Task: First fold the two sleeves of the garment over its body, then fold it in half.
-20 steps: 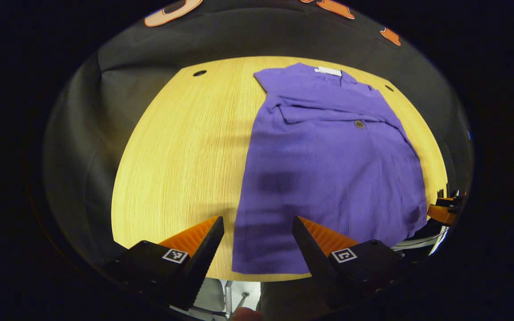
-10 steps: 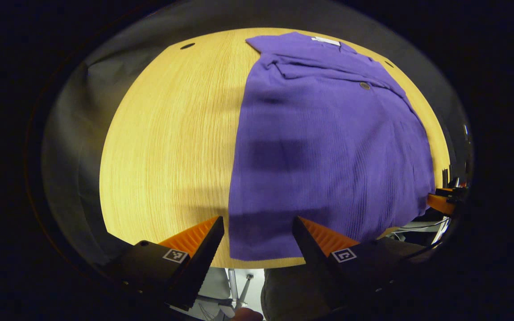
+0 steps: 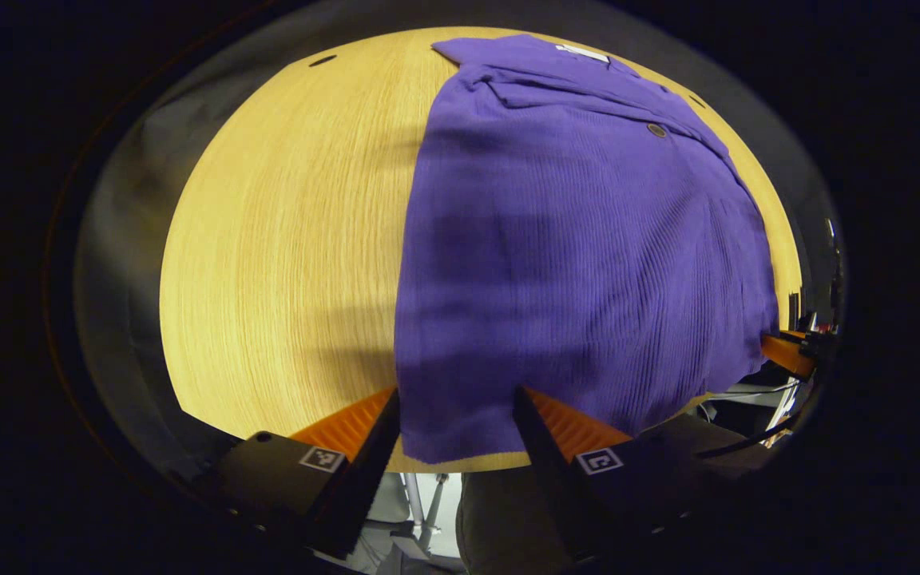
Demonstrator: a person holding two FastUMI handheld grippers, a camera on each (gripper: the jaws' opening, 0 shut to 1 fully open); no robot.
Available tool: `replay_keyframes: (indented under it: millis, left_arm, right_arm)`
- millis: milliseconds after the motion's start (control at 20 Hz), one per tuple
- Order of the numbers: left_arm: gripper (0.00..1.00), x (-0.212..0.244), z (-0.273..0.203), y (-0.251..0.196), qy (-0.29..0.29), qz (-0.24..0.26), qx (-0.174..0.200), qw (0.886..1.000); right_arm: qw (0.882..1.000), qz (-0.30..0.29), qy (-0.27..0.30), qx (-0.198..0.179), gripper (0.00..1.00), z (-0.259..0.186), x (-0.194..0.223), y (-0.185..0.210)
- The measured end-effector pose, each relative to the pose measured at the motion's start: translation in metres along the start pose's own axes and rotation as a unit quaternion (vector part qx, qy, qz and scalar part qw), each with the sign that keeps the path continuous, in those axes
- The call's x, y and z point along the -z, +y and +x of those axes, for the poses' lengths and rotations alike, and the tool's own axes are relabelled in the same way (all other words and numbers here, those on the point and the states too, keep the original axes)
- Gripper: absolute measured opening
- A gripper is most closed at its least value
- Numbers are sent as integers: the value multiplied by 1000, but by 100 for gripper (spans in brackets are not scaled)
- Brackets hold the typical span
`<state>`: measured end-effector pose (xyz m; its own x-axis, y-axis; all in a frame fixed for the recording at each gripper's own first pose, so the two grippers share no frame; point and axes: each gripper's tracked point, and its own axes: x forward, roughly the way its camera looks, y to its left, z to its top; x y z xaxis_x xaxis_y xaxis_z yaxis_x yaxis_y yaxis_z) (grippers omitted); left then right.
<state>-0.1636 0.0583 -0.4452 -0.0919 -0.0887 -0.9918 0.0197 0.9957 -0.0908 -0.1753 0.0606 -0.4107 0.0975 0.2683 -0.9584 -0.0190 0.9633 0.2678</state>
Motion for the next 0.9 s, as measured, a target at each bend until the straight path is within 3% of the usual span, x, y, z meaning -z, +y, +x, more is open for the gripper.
replay_keyframes:
  millis: [50,100,150,250,400,500,900]
  left_arm:
    - [71,-1,0,1,11,-11,3,1000]
    - [59,-2,0,-1,22,-24,11,999]
    - [44,-2,0,-3,31,-40,24,998]
    - [14,-3,0,-6,46,-46,44,997]
    - [13,-5,-6,-7,42,-25,54,997]
    - [8,-12,-12,-12,28,-4,70,997]
    - [8,-67,-57,-11,-23,49,100,993]
  right_arm:
    - [1000,11,4,-7,21,1,0,4]
    - [1000,13,6,-14,21,0,-1,8]
    - [1000,13,8,-19,11,0,0,12]
    - [999,20,6,-29,6,0,1,19]
    - [996,56,-3,-65,5,-13,-5,37]
    - [997,59,-20,-54,4,-22,-15,34]
    - [985,133,-86,-66,4,-59,-70,61]
